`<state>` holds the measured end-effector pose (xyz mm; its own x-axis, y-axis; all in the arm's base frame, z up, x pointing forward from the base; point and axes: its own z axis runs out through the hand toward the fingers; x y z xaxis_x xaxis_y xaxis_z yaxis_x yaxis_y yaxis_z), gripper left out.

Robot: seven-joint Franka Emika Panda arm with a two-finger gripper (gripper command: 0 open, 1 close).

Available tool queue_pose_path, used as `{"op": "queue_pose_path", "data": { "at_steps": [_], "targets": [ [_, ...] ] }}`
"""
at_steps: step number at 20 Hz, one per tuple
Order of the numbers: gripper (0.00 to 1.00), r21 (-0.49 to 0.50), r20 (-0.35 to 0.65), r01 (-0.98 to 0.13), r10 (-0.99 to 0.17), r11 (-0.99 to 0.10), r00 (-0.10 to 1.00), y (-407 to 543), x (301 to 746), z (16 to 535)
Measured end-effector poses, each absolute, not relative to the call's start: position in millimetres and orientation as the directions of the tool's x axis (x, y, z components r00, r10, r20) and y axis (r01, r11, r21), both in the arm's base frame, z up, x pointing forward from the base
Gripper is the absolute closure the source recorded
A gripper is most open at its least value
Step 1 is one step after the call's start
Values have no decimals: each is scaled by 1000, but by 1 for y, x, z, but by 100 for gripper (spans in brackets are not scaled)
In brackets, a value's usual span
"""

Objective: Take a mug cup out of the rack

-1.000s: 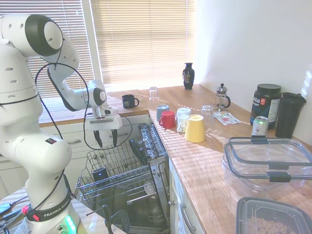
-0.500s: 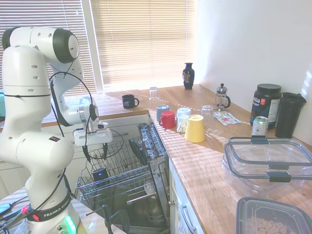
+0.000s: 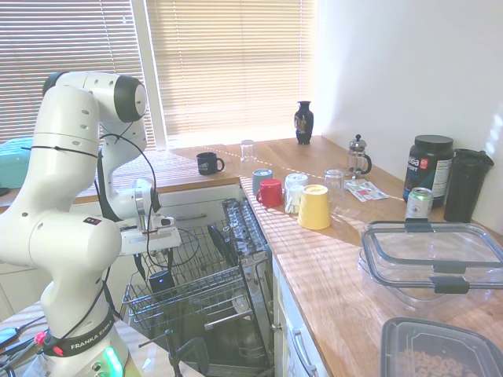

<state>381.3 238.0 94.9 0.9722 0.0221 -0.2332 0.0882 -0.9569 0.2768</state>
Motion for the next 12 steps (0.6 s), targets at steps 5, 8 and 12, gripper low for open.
{"op": "queue_pose_path", "data": {
  "at_steps": [5,8,12],
  "targets": [
    [0,274,-270,148,72,-950,960,239,381,73],
    [0,274,-287,170,89,-947,954,240,382,60],
    [0,280,-298,173,86,-944,951,243,383,48]
  ]
}}
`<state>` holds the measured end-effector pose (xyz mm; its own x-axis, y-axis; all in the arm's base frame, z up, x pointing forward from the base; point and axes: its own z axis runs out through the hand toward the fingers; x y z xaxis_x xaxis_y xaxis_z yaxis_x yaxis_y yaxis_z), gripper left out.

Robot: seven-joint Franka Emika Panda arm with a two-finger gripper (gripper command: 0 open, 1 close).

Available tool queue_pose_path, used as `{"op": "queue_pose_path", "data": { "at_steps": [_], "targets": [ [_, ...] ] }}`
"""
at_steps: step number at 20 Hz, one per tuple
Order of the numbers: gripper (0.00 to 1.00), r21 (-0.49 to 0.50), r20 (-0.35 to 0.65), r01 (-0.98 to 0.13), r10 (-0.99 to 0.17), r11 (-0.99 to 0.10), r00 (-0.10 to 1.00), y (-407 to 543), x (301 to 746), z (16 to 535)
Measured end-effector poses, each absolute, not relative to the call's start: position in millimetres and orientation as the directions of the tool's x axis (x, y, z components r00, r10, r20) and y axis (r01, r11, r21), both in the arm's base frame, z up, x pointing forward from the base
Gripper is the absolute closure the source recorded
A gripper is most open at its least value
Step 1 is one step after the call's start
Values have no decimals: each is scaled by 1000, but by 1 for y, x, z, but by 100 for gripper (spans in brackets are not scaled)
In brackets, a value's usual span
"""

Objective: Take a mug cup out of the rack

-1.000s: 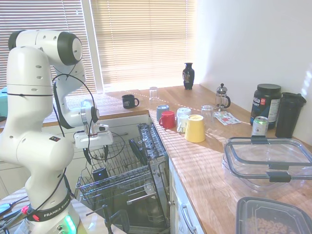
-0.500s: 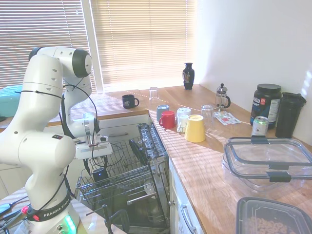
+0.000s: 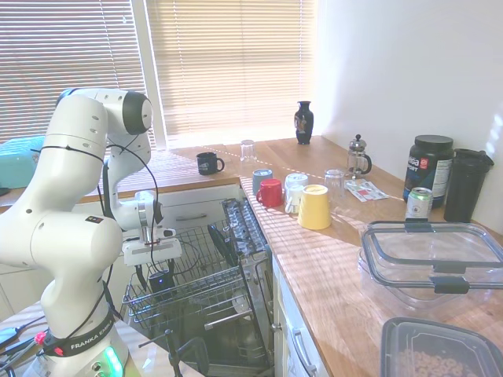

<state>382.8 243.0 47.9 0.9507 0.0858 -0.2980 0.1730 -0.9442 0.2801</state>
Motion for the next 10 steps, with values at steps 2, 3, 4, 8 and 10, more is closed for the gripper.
{"op": "queue_pose_path", "data": {
  "at_steps": [2,3,4,8,10],
  "targets": [
    [0,285,-305,171,80,-943,949,242,381,42],
    [0,289,-309,172,78,-942,948,241,380,39],
    [100,293,-312,173,77,-940,947,240,379,36],
    [100,299,-321,179,78,-937,944,238,372,23],
    [100,294,-317,177,78,-939,945,239,371,20]
  ]
}}
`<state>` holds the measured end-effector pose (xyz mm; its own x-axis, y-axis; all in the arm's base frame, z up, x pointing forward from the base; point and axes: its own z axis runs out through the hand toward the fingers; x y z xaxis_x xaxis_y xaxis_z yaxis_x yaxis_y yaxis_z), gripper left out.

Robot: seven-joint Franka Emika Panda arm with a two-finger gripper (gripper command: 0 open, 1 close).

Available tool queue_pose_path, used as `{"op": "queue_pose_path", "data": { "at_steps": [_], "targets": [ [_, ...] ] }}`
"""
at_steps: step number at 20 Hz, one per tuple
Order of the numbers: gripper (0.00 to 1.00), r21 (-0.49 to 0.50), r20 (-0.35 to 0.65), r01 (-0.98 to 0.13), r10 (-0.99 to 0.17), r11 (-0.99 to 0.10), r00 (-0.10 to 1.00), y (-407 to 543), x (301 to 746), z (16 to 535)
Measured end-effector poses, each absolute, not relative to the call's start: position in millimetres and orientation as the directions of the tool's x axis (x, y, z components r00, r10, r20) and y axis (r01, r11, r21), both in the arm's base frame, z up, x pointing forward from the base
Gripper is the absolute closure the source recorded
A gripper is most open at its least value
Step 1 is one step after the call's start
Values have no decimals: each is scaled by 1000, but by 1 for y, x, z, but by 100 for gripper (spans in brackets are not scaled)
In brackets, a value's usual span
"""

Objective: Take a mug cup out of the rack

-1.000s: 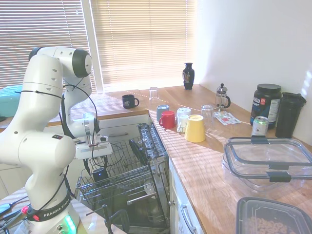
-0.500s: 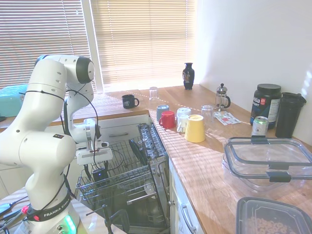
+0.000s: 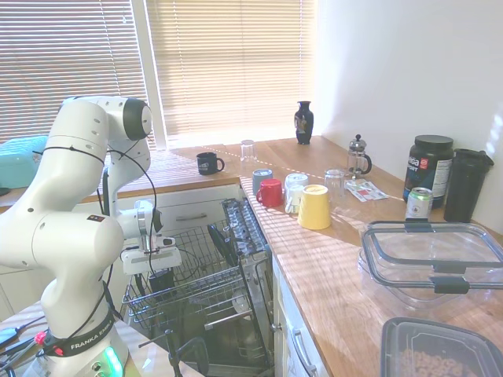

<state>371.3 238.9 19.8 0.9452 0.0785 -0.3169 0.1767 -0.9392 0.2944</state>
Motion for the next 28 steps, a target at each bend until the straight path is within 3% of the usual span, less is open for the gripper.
{"op": "queue_pose_path", "data": {
  "at_steps": [28],
  "targets": [
    [100,310,-293,123,28,-943,956,233,377,16]
  ]
}}
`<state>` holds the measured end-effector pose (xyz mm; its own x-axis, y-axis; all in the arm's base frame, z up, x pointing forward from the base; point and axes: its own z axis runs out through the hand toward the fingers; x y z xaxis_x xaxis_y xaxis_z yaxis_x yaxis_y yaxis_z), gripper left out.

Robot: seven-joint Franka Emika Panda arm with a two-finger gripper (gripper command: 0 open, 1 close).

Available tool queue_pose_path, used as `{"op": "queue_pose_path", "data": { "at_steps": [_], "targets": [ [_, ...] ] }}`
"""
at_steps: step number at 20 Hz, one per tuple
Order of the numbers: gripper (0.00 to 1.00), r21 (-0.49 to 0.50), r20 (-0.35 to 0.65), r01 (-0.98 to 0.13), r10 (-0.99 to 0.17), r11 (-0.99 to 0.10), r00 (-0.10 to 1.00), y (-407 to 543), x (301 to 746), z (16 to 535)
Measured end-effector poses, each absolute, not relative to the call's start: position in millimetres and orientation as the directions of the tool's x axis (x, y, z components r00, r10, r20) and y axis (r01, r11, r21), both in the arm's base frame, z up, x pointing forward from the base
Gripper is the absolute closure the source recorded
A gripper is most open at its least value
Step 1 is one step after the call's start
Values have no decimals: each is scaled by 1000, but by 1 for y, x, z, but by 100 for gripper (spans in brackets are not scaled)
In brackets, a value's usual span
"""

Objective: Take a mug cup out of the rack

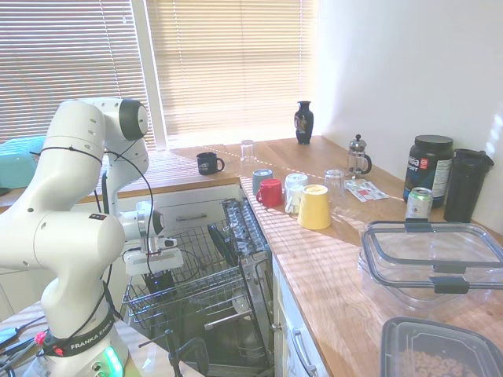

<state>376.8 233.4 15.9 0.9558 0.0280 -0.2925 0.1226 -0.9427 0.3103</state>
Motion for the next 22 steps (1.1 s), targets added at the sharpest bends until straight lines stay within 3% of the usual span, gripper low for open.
{"op": "queue_pose_path", "data": {
  "at_steps": [13,22],
  "targets": [
    [100,322,-255,81,-4,-943,967,236,393,29],
    [100,298,-160,-3,-53,-955,986,235,407,121]
  ]
}}
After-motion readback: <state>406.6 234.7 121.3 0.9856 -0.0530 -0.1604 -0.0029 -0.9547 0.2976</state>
